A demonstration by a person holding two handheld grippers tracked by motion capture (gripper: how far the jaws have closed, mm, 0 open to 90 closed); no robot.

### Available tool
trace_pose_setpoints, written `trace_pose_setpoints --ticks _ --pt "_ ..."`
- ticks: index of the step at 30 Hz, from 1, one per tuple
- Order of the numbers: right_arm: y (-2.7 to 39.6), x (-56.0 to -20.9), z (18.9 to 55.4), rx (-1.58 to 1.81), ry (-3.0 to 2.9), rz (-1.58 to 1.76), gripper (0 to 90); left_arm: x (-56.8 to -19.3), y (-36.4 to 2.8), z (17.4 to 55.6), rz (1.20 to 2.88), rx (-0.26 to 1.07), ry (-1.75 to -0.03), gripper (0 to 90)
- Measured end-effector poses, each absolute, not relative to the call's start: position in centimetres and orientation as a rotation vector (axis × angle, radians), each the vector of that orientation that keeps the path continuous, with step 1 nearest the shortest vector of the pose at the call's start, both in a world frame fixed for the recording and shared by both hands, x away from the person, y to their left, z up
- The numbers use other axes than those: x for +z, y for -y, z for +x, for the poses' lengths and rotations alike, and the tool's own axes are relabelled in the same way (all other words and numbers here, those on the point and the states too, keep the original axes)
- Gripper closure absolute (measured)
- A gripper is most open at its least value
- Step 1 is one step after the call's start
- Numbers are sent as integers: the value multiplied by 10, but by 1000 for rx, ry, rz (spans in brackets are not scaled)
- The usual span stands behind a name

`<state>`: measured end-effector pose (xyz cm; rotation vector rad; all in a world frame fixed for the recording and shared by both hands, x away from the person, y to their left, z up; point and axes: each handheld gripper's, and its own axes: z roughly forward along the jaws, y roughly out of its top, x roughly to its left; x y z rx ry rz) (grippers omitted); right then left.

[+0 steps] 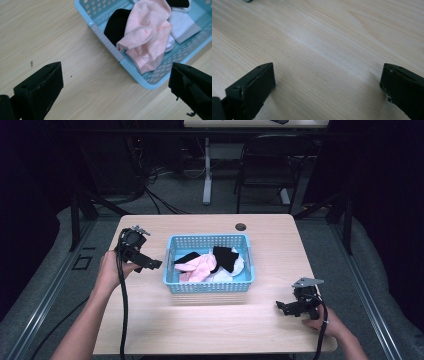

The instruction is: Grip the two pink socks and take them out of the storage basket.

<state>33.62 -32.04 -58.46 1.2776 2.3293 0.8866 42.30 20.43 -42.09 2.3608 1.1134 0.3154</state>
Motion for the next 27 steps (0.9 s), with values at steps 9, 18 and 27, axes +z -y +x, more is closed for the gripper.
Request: trace_pose_setpoints --ticks 9,18,27 --pt "320 -585 336 887 -2329 1277 0 -422 -170 441 2417 272 -1038 2" --pt "321 -585 336 886 -2330 1274 0 -440 -136 461 2496 197 -999 2" --pt "321 -585 336 889 -2331 1275 0 -465 -114 476 2556 103 -1018 32"
